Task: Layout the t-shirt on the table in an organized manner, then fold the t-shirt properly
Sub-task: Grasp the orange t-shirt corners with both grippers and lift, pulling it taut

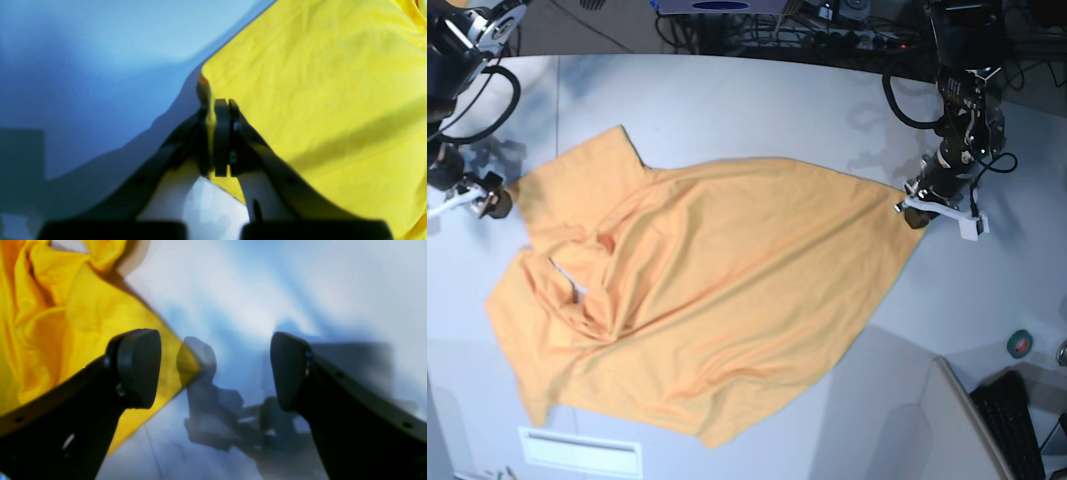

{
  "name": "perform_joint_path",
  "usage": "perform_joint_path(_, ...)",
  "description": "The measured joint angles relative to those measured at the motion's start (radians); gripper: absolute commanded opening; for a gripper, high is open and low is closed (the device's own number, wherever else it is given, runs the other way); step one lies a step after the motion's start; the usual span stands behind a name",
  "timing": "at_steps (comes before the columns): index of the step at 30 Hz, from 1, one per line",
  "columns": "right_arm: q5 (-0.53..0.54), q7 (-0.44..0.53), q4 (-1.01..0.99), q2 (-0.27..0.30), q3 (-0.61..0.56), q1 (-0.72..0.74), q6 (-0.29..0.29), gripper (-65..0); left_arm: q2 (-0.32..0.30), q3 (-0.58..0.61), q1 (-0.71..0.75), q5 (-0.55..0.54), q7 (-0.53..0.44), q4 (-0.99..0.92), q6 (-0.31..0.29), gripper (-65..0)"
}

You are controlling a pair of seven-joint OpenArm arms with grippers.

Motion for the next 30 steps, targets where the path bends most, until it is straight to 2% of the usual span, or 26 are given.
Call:
perform_joint_path(4,0.013,0.019,0.006,-0.018,-0.035,-0.026,0.069,-17.0,0.000,0.000,0.002,-0.002,0.000,0.000,-0.001,-65.0)
perform_joint_path(14,0.041,0.042,0.013,-0.037,-0.043,-0.058,0.078,-17.0,0.000,-0.001,0.005,-0.004,-0.003,0.002,-0.001,-65.0)
perform_joint_path(19,0.060,0.068,0.014,-0.078,-0.044,-0.063,0.087,-17.0,-0.001,0.000,0.005,-0.004,-0.003,0.002,-0.001,-65.0)
perform_joint_path(23,0.065,0.069,0.016,-0.086,-0.044,-0.063,0.087,-17.4,0.000,-0.002,0.005,-0.003,-0.003,0.001,-0.003,-65.0)
perform_joint_path(30,0.056,0.068,0.012,-0.101,-0.044,-0.066,0.087,-36.3,-0.001,-0.002,0.007,-0.004,-0.003,0.001,-0.004,-65.0)
